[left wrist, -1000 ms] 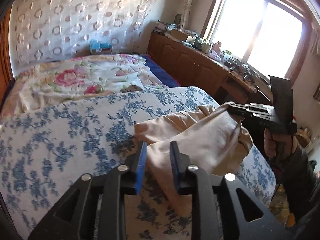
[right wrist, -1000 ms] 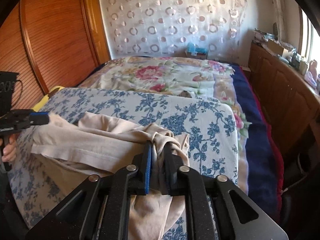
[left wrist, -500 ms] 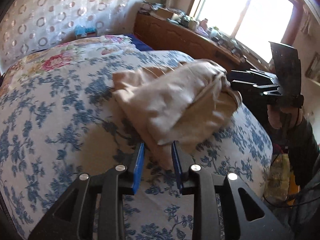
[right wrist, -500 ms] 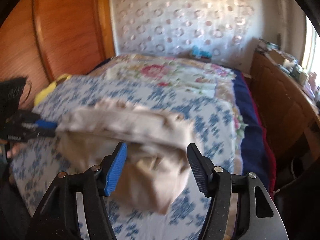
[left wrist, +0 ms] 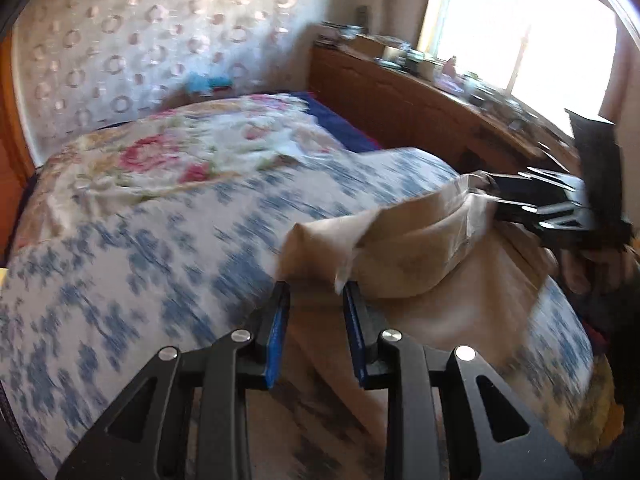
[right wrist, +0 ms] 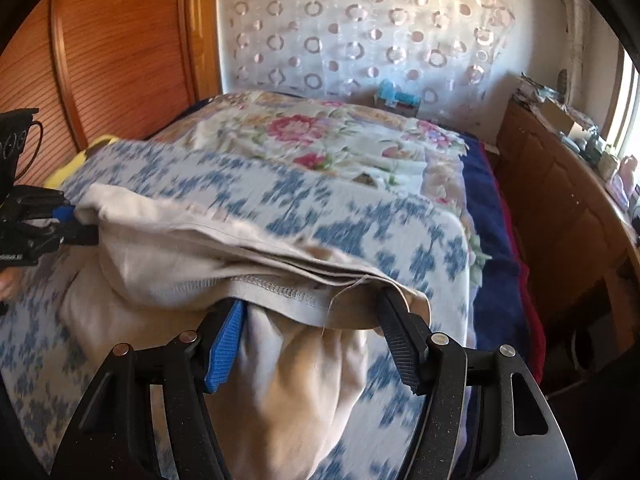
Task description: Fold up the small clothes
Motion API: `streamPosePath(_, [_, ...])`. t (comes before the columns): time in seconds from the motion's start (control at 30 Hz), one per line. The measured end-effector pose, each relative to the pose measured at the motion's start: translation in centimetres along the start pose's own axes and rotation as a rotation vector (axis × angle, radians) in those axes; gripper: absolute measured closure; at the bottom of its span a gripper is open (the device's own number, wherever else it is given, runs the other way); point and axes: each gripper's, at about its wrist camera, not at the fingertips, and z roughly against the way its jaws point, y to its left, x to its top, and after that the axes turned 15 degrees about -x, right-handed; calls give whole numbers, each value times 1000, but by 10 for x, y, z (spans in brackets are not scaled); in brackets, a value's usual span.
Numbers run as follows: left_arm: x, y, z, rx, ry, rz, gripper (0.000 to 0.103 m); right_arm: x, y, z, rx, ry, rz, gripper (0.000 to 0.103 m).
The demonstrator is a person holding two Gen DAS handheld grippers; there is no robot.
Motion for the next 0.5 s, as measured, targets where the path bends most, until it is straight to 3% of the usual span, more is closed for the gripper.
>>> streamPosePath(0.07, [8,13,-4,48,-8,12,78,9,-7,-5,-14,-9,-29,37])
streamPosePath(0.17, [11,28,-7,55,-10,39,78,18,-23,-11,-48,-16,-93,37])
streamPosePath(0.33, [9,31,-5,3,-18,47,78,20,-36,-16,-57,2,-116,37])
streamPosePath(0.5, [9,19,-8,-71,-6,24,73,15,-31,-12,-1,15,-111,37])
